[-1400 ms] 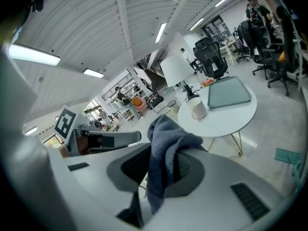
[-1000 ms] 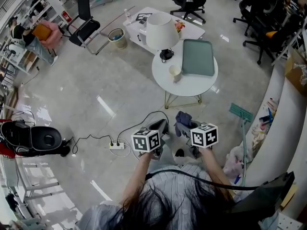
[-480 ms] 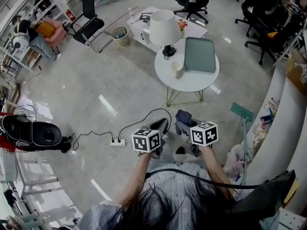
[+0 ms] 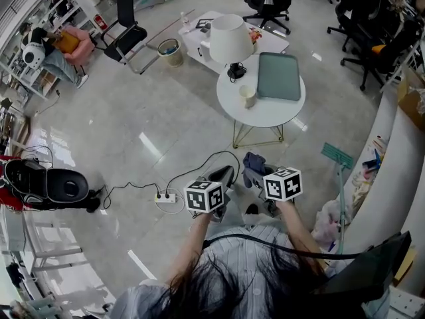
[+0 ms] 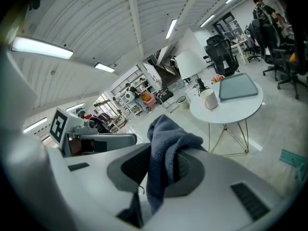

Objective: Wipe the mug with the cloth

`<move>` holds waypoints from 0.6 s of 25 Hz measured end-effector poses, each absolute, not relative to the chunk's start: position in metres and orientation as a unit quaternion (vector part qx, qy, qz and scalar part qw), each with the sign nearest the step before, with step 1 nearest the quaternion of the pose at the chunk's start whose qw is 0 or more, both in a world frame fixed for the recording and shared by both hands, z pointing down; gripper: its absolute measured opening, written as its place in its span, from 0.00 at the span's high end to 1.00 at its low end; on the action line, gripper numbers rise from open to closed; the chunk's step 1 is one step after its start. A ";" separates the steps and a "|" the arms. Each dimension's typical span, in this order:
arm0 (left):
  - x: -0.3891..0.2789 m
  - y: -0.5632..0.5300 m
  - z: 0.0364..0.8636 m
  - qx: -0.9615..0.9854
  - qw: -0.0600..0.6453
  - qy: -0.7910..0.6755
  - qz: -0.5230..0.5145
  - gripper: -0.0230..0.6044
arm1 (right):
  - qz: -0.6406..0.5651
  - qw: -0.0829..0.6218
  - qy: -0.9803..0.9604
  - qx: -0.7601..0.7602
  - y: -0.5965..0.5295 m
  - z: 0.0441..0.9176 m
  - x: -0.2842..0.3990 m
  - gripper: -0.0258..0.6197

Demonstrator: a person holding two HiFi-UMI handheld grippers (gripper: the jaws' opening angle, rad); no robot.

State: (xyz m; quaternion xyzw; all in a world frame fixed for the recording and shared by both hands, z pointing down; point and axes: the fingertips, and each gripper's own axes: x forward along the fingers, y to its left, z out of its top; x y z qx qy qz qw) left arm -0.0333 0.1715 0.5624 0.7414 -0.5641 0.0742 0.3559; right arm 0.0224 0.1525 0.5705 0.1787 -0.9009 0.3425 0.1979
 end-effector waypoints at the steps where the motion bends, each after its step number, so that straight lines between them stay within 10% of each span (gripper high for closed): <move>1: -0.034 0.172 0.563 0.741 0.356 -0.564 0.074 0.90 | 0.343 0.199 -0.900 0.178 0.153 0.571 0.022 0.84; 15: -0.042 0.171 0.566 0.728 0.362 -0.579 0.063 0.90 | 0.343 0.215 -0.899 0.167 0.148 0.578 0.018 0.84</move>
